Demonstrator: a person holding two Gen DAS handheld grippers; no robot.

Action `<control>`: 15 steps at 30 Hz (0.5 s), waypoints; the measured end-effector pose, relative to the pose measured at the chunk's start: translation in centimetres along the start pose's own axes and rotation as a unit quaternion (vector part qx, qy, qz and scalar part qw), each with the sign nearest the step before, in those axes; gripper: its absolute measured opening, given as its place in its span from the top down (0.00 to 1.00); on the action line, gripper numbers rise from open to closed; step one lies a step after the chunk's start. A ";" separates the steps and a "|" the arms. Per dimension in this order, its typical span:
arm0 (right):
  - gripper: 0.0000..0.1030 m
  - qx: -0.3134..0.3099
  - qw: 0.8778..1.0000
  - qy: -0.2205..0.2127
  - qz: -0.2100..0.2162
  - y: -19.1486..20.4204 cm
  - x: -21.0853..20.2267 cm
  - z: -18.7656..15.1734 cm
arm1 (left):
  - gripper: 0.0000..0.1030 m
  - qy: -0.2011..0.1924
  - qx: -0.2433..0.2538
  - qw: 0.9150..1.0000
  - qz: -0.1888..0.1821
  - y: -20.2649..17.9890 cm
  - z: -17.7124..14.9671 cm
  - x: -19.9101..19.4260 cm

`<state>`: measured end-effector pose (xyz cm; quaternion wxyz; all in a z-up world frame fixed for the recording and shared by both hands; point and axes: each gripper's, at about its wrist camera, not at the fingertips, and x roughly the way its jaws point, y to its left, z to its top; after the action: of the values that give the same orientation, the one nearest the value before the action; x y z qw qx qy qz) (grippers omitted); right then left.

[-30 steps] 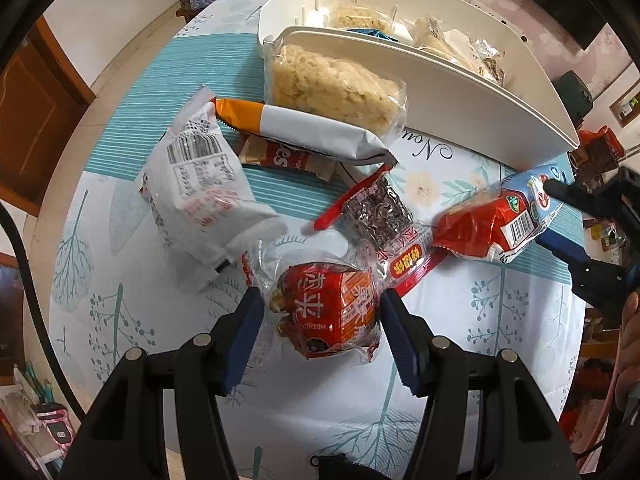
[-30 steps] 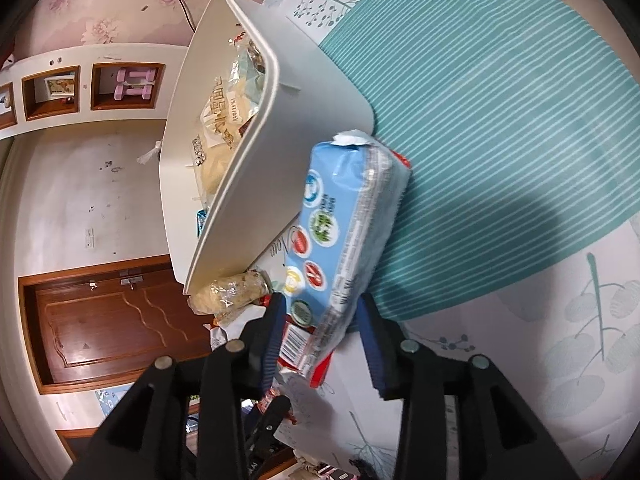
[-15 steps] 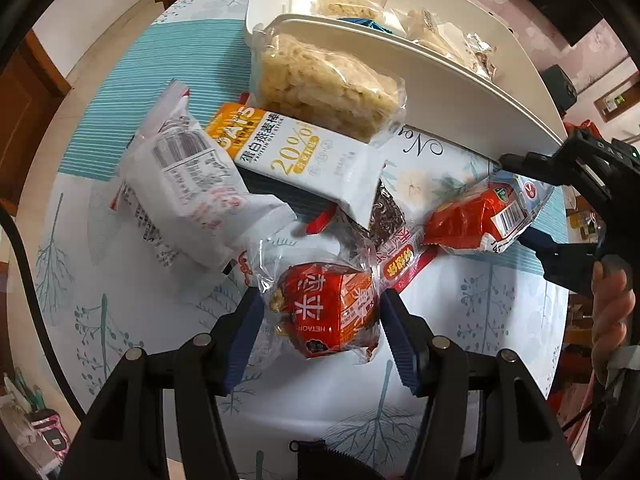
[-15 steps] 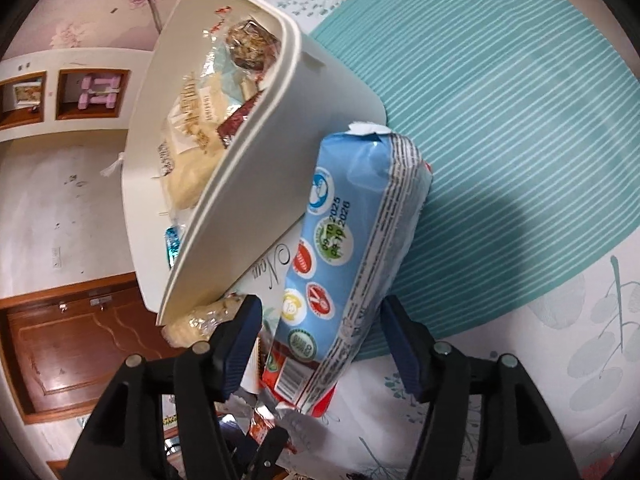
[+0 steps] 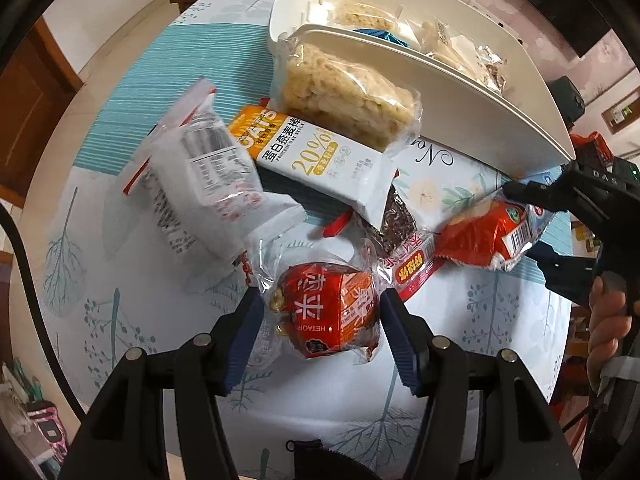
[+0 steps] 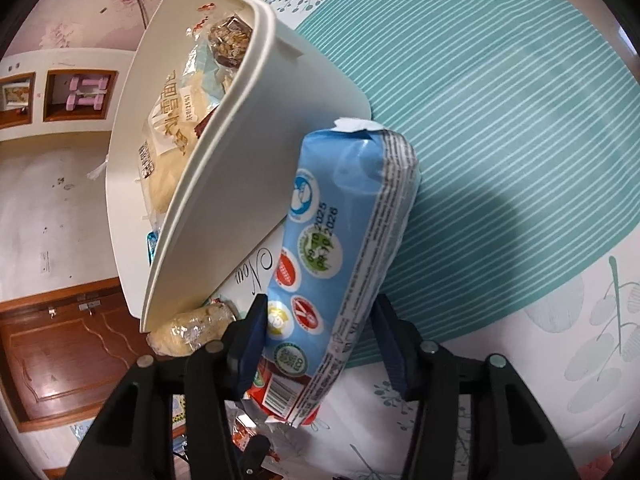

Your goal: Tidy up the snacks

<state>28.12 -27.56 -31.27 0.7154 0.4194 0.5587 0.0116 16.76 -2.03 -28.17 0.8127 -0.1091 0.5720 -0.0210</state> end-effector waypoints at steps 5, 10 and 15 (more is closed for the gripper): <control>0.54 -0.011 1.000 0.006 0.004 -0.9 -1.0 0.0 | 0.43 -0.012 -0.008 1.000 0.005 -1.1 -1.0 -0.8; 0.56 -0.021 1.000 0.003 0.010 -2.1 -3.2 0.2 | 0.43 -0.031 0.002 0.999 0.005 -2.9 -1.3 -2.1; 0.58 -0.038 0.999 -0.020 0.008 -3.0 -6.2 0.6 | 0.43 -0.058 0.017 0.998 0.006 -4.8 -0.6 -3.4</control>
<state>24.87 -32.89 -28.20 0.7415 0.3968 0.5402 0.0299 15.49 -6.26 -24.29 0.8463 -0.0927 0.5242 -0.0192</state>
